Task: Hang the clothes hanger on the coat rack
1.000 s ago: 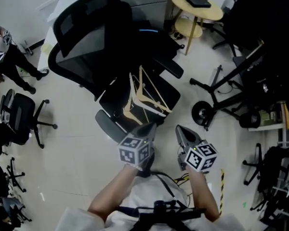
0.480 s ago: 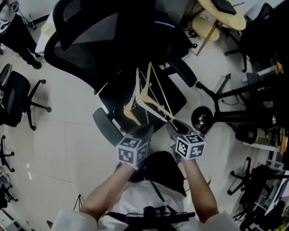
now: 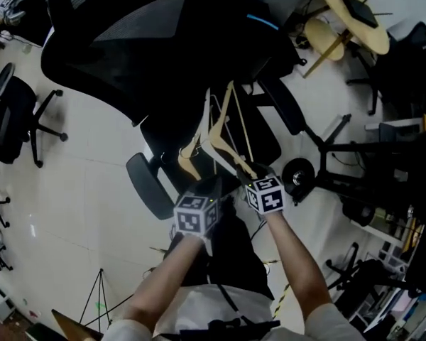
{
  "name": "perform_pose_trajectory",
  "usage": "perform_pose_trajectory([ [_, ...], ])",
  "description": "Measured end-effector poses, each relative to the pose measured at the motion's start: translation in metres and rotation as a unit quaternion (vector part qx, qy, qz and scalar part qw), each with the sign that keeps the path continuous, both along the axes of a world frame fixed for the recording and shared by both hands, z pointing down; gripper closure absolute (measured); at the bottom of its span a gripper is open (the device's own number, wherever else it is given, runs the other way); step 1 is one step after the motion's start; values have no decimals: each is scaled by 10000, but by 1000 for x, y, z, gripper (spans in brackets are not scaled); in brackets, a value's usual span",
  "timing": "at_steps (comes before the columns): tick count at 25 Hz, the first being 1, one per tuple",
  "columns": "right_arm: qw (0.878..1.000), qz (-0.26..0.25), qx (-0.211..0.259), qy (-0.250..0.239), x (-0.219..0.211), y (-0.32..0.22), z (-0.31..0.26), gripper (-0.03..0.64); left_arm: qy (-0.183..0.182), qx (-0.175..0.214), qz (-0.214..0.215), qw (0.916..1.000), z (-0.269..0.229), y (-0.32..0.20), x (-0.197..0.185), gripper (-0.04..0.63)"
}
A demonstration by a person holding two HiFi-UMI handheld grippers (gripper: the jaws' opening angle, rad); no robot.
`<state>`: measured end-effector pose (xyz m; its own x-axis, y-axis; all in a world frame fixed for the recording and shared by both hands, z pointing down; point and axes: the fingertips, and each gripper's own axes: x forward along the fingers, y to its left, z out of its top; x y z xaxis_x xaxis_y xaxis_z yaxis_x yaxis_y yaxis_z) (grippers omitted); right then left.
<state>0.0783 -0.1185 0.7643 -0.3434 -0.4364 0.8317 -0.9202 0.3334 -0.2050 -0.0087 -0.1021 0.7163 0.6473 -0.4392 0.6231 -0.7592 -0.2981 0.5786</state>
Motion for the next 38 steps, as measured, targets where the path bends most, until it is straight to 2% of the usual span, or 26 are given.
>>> perform_pose_trajectory([
  [7,9972,-719,-199,113,-11,-21,61,420,-137,-329,-400,9986,51,-10,2,606],
  [13,9856,-1602,-347,422,-15,-38,116,390,-252,-382,-549,9974,70,-10,7,606],
  [23,9716,-2217,-560,615,-29,-54,175,390,-279,-576,-944,9935,110,-16,-1,606],
  [35,9583,-2646,-623,879,-42,-60,204,391,-282,-673,-1088,9914,124,-4,-6,606],
  [38,9507,-2880,-519,1030,-47,-64,203,399,-285,-682,-1066,9916,125,-1,-6,606],
])
